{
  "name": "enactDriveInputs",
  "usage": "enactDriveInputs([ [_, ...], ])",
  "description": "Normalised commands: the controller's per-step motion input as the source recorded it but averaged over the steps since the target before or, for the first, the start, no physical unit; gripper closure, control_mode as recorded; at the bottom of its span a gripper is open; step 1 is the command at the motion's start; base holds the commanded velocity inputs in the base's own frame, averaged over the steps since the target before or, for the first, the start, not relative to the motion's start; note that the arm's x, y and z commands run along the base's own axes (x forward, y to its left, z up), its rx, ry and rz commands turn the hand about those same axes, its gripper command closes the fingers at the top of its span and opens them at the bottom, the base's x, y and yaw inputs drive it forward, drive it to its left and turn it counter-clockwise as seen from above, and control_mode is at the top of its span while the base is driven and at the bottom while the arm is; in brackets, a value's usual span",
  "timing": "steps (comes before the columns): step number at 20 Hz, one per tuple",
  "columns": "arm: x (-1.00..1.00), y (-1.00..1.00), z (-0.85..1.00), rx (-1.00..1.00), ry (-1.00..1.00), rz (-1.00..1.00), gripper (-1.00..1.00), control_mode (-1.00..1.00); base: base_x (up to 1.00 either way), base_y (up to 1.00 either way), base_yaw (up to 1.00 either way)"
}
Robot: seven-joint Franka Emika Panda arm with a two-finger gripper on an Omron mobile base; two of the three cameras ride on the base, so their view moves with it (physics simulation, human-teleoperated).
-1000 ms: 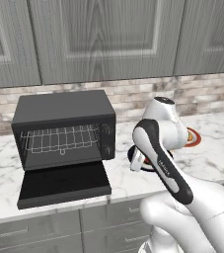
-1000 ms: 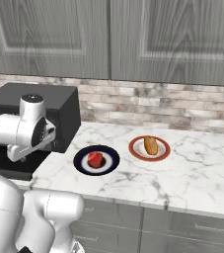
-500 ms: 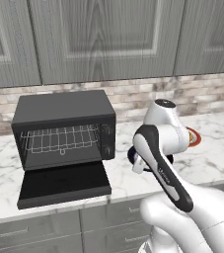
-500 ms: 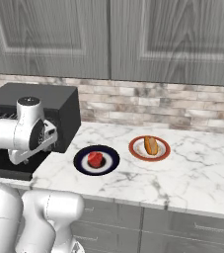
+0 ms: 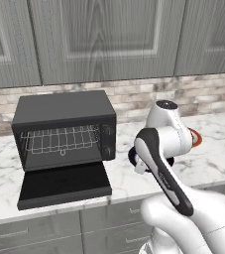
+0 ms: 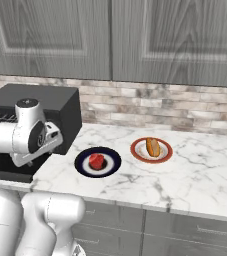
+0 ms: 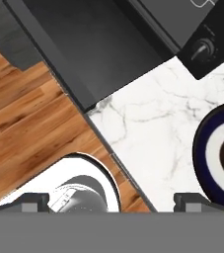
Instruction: Open the toaster oven door. Place the hotdog bun on the top rack in the toaster oven and place the steak on the bottom rack.
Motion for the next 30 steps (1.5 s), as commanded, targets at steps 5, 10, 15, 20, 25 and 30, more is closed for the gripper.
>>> enactDriveInputs([
  [5,0.00,-0.15,0.00,-0.02,0.03,-0.08,-1.00,-1.00,0.00,0.00,0.00],
  [10,-0.03,-0.10,0.00,0.00,0.00,-0.05,-1.00,-1.00,0.00,0.00,0.00],
  [15,0.02,-0.32,-0.06,0.20,-0.23,-0.18,-1.00,-1.00,0.00,0.00,0.00],
  [20,0.13,-0.35,-0.09,0.18,-0.18,-0.18,-1.00,-1.00,0.00,0.00,0.00],
  [25,0.11,-0.27,-0.11,0.08,-0.07,-0.14,-1.00,-1.00,0.00,0.00,0.00],
  [30,0.21,-0.20,0.00,0.03,0.10,-0.24,-1.00,-1.00,0.00,0.00,0.00],
])
